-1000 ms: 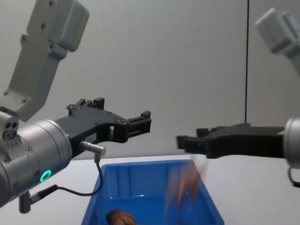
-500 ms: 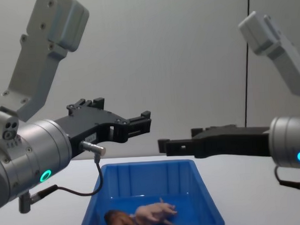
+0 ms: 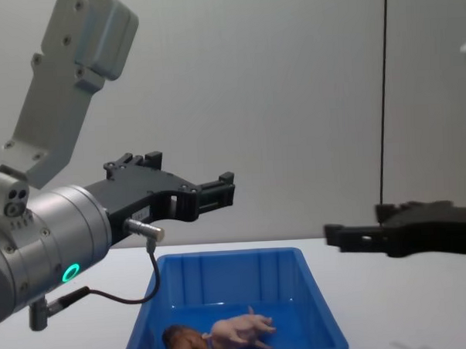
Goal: Pick up the two dolls from the table and place them into the box.
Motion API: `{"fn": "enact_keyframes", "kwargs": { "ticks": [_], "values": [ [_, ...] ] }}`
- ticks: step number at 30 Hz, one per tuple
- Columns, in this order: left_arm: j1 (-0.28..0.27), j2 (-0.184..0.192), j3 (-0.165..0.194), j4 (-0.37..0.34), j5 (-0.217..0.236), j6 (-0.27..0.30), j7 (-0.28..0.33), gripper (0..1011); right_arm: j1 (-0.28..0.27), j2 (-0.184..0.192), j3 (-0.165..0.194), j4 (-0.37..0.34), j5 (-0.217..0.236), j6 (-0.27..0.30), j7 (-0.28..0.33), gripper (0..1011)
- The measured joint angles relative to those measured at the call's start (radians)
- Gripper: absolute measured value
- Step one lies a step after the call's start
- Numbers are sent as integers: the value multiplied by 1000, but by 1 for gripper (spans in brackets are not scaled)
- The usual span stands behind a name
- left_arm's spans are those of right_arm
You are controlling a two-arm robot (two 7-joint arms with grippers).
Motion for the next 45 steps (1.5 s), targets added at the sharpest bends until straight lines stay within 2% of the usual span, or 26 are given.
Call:
{"fn": "enact_keyframes", "kwargs": {
  "ticks": [3, 14, 22, 29, 35, 45],
  "values": [
    [0, 0, 0, 0, 0, 0, 0, 1002, -27, 28, 15, -16, 10, -14, -11, 1001],
    [10, 11, -5, -9, 6, 15, 13, 1002, -69, 70, 39, -39, 25, -36, -30, 1001],
    [54, 56, -25, -50, 0, 54, 62, 1002, -84, 86, 47, -47, 30, -44, -36, 1001],
    [107, 106, -42, -85, -30, 84, 102, 1001, -91, 93, 51, -51, 33, -48, -39, 1001],
    [152, 141, -53, -96, -61, 95, 126, 1002, -94, 96, 53, -53, 34, -50, -40, 1001],
    [203, 177, -67, -86, -102, 96, 135, 1002, -98, 99, 55, -55, 35, -51, -41, 1001]
  ]
}}
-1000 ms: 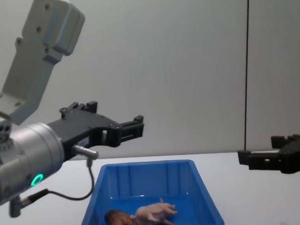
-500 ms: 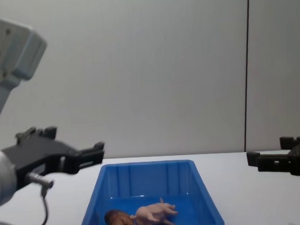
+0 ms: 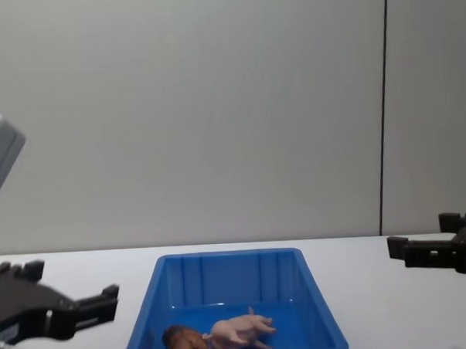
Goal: Pick up the two dolls from the table and place them into the box.
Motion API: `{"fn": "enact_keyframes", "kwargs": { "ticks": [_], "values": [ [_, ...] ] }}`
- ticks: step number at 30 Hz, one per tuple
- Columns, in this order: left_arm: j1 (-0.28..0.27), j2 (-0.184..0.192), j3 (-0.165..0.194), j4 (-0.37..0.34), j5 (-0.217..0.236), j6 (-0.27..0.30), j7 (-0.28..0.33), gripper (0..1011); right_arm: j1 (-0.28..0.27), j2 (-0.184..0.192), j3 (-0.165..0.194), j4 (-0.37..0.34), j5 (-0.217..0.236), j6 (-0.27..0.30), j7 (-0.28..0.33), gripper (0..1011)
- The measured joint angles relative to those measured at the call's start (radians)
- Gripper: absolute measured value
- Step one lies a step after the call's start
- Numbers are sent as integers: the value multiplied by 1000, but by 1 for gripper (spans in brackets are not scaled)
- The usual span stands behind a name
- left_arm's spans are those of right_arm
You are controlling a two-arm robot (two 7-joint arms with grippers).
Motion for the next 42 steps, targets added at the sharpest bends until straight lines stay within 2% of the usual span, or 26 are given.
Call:
{"fn": "enact_keyframes", "kwargs": {
  "ticks": [15, 34, 39, 42],
  "values": [
    [34, 19, -13, 56, -44, -11, -39, 1001, -2, 2, 1, -1, 1, -1, -1, 1001],
    [35, 6, -18, 140, -78, -18, -136, 1001, -2, 2, 1, -1, 1, -1, -1, 1001],
    [30, 1, -19, 157, -79, -16, -159, 916, -2, 2, 1, -1, 1, -1, -1, 1001],
    [26, -2, -19, 167, -78, -15, -171, 793, -2, 2, 1, -1, 1, -1, -1, 1001]
  ]
}}
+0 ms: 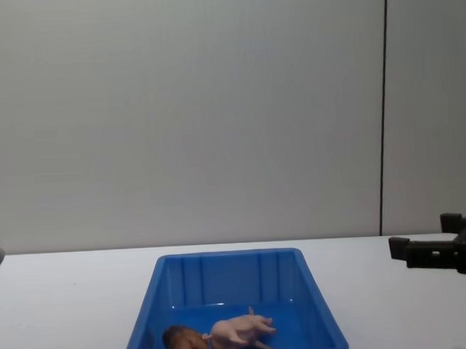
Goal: Pick up the two dolls from the table and place them into the box.
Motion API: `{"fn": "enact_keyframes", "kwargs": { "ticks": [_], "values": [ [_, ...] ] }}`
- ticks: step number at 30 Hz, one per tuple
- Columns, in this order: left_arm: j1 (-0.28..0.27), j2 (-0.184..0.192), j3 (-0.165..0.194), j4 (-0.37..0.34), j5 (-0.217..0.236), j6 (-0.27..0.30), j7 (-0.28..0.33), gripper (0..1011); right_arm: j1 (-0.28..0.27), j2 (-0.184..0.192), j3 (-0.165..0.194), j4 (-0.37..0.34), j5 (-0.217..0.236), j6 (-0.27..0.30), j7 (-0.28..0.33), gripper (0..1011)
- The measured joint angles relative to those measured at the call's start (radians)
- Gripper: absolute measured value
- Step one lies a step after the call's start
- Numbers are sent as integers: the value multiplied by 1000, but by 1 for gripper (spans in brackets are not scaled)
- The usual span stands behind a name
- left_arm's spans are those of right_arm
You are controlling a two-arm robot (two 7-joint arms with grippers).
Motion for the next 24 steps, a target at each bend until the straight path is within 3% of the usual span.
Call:
{"fn": "enact_keyframes", "kwargs": {
  "ticks": [3, 7, 24],
  "values": [
    [-5, -4, -1, 9, 3, -1, -9, 738, 0, 0, 0, 0, 0, 0, 0, 1001],
    [-12, -7, -5, 15, 11, -4, -18, 590, 0, 0, 0, 0, 0, 0, 0, 1001],
    [-51, -3, -35, -41, 68, -24, -31, 458, 0, 0, 0, 0, 0, 0, 0, 1001]
  ]
}}
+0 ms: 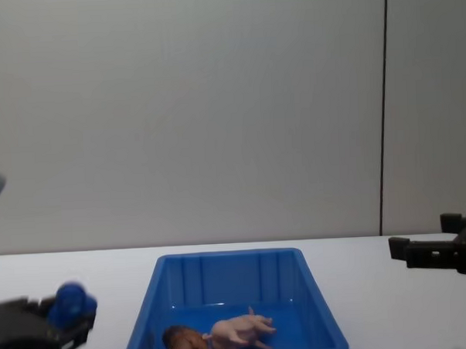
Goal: Pick up the two dolls from the table and place them into the box.
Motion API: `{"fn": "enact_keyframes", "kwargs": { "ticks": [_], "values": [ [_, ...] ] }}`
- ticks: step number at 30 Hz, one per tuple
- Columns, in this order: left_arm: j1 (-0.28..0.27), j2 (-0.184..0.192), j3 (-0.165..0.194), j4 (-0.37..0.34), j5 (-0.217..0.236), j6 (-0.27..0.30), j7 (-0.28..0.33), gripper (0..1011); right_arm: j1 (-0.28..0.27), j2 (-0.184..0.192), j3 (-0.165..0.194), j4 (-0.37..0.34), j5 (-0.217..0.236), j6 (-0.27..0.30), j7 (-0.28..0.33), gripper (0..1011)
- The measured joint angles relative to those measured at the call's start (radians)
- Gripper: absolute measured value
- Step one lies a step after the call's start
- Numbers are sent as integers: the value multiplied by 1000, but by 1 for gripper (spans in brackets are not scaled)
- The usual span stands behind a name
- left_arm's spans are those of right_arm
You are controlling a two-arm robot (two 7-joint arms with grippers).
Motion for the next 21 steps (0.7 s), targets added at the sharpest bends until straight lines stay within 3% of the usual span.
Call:
{"fn": "enact_keyframes", "kwargs": {
  "ticks": [6, 13, 21],
  "values": [
    [-28, -16, -1, -18, 32, -5, -29, 418, 0, 0, 0, 0, 0, 0, 0, 1001],
    [-78, -67, 21, -18, 85, -10, -90, 387, 0, 0, 0, 0, 0, 0, 0, 1001],
    [-128, -124, 48, 7, 135, -12, -150, 633, 0, 0, 0, 0, 0, 0, 0, 1001]
  ]
}}
